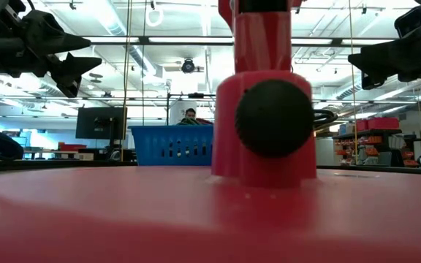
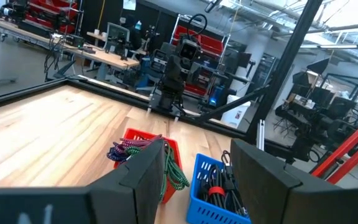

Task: Pick & Place USB Port
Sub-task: Return to Home Position

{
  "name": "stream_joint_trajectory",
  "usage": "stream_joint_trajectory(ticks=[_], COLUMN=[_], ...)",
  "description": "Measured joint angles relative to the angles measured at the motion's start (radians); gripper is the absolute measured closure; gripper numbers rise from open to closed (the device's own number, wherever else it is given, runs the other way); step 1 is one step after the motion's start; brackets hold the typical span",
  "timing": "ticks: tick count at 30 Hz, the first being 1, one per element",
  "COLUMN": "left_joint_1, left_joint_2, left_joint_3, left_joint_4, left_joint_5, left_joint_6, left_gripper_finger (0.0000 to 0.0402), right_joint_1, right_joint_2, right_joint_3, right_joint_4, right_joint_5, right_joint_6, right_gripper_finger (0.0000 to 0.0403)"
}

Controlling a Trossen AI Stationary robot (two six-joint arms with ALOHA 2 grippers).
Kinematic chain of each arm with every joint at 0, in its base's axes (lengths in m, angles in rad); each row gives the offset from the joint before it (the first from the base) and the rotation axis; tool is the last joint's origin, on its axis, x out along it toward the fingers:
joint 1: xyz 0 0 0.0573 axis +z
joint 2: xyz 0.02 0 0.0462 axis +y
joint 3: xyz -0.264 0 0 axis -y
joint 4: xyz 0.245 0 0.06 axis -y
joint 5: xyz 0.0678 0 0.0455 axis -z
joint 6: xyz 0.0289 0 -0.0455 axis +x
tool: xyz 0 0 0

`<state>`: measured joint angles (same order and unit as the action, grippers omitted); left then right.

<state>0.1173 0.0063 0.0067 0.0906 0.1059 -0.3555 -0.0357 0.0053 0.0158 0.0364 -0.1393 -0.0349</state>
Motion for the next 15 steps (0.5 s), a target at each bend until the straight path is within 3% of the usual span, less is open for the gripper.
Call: stream_joint_trajectory(ticks=[15], left_joint_1=[0.0], left_joint_2=[0.0], left_joint_3=[0.0], left_joint_4=[0.003], left_joint_5=[0.0], left_joint_6=[0.0], left_gripper_finger=[0.0211], right_joint_1=[0.0], right_joint_2=[0.0], right_joint_3=[0.0], right_joint_4=[0.0], right_joint_5=[0.0], right_joint_6=[0.0], right_gripper_finger=[0.027])
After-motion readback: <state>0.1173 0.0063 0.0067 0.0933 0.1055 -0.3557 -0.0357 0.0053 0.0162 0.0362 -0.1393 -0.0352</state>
